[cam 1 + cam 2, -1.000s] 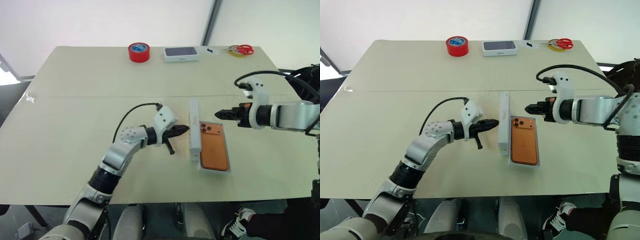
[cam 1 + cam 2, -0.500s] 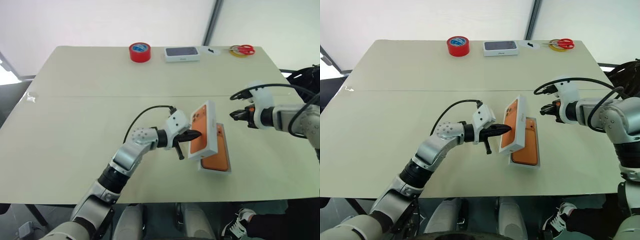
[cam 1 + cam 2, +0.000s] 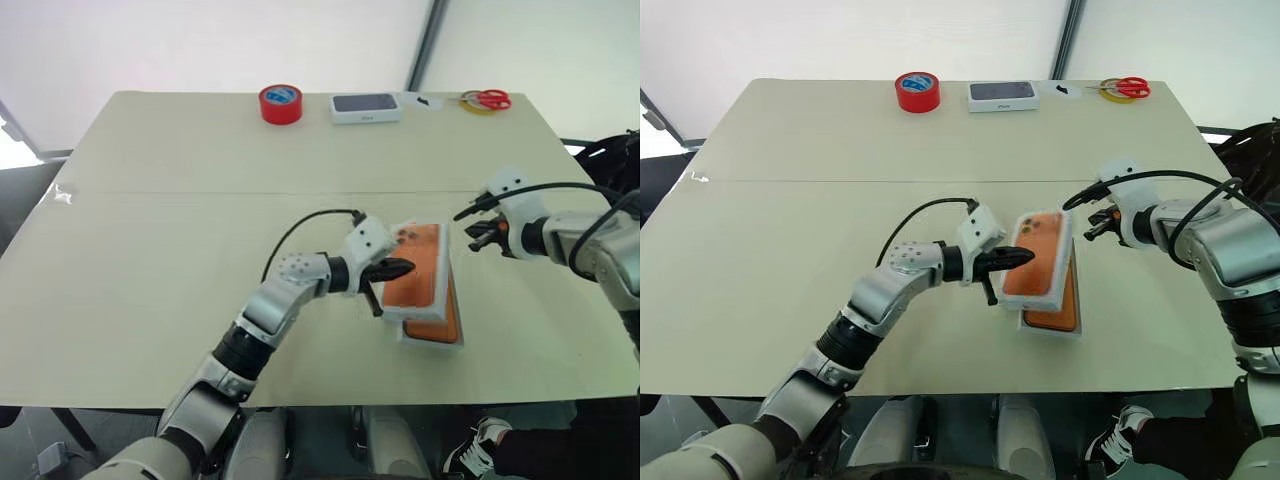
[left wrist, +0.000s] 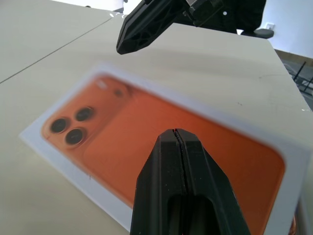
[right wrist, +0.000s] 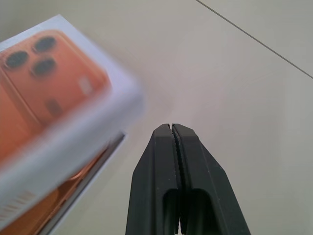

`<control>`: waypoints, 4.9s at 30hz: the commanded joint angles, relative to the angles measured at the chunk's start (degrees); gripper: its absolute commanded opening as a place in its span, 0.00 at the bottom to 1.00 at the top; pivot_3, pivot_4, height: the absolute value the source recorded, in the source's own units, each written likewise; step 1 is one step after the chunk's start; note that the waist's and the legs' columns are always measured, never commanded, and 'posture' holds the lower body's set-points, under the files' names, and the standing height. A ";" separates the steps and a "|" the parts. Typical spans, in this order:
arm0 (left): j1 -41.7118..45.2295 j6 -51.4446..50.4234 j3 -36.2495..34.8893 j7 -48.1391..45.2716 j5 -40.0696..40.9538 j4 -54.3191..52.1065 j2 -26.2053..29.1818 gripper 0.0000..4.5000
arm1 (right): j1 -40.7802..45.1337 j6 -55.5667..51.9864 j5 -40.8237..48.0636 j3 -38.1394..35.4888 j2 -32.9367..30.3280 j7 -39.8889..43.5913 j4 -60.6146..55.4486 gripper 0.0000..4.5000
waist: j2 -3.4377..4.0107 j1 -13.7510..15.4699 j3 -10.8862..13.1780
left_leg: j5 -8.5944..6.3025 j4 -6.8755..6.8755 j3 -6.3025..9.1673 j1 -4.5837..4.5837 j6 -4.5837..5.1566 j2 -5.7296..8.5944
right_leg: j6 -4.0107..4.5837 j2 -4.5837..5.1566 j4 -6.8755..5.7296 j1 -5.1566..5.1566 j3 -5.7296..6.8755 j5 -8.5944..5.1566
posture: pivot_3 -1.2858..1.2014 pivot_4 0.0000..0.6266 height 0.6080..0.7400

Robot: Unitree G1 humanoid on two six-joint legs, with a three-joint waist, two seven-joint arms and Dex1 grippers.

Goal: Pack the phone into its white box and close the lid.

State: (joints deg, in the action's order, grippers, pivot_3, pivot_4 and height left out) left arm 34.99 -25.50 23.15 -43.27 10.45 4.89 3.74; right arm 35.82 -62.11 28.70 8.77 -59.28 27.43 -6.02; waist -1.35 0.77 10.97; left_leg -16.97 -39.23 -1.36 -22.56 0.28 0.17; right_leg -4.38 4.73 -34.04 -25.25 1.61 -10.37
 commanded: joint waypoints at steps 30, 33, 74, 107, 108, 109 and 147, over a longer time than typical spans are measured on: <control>4.69 -7.62 0.17 -3.09 -1.45 2.73 1.87 0.00 | -11.00 3.32 -7.40 -1.68 -4.00 16.93 -18.05 0.01 | 0.00 -0.03 0.01 | 0.00 -0.03 0.00 0.06 0.00 0.01 | -0.01 0.00 -0.06 0.02 0.01 0.01 | 0.52 0.24 0.94; 4.05 -8.51 0.59 -4.74 -0.79 0.58 2.10 0.00 | -13.48 3.46 -6.90 -2.80 -4.95 18.44 -20.08 0.01 | 0.00 -0.01 0.01 | 0.00 -0.03 0.01 0.05 0.00 0.01 | -0.01 0.00 -0.06 0.03 0.01 0.00 | 0.52 0.24 0.94; 4.00 -8.25 3.28 -5.56 -3.07 0.96 1.16 0.00 | -20.58 4.30 -9.63 -5.44 -4.69 20.57 -20.07 0.01 | 0.00 0.08 0.00 | 0.00 -0.07 0.02 0.07 -0.01 0.02 | 0.00 0.02 -0.07 0.07 0.00 0.00 | 0.52 0.24 0.94; 4.52 -13.00 -6.48 -1.11 0.82 1.68 1.31 0.00 | -22.69 14.05 -11.78 -13.02 -10.29 25.97 -13.54 0.01 | 0.01 0.01 0.00 | 0.00 -0.08 0.01 0.10 -0.01 0.03 | -0.03 0.01 -0.10 0.10 0.00 0.02 | 0.52 0.24 0.94; 4.88 -12.92 -6.75 -0.89 0.99 1.97 1.24 0.00 | -22.83 14.33 -11.52 -13.43 -10.21 26.22 -13.62 0.01 | 0.01 0.02 0.00 | 0.00 -0.08 0.01 0.11 -0.01 0.03 | -0.03 0.01 -0.10 0.10 0.00 0.02 | 0.52 0.24 0.94; 5.57 -12.52 -6.91 -0.65 1.06 2.34 0.92 0.00 | -23.28 14.96 -10.67 -14.31 -9.90 26.99 -14.48 0.01 | 0.01 0.02 0.00 | 0.00 -0.08 0.01 0.11 -0.01 0.03 | -0.03 0.01 -0.10 0.10 0.00 0.02 | 0.52 0.24 0.94; -16.52 -10.74 -38.89 7.49 4.81 -17.16 25.44 0.00 | -8.85 32.04 -9.28 -17.55 14.97 15.59 7.65 0.01 | 0.04 -0.14 -0.08 | 0.02 -0.07 0.02 0.22 -0.04 0.00 | -0.04 0.03 -0.19 0.19 0.00 0.05 | 0.52 0.24 0.94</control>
State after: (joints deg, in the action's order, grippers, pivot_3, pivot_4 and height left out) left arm 19.07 -36.06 -12.28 -36.60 13.57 -9.16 28.10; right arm 25.75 -31.69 18.82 -7.88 -44.43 42.47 1.51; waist -1.31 0.64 10.89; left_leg -16.95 -39.31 -1.33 -22.34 0.24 0.17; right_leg -4.43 4.75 -34.22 -25.06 1.63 -10.33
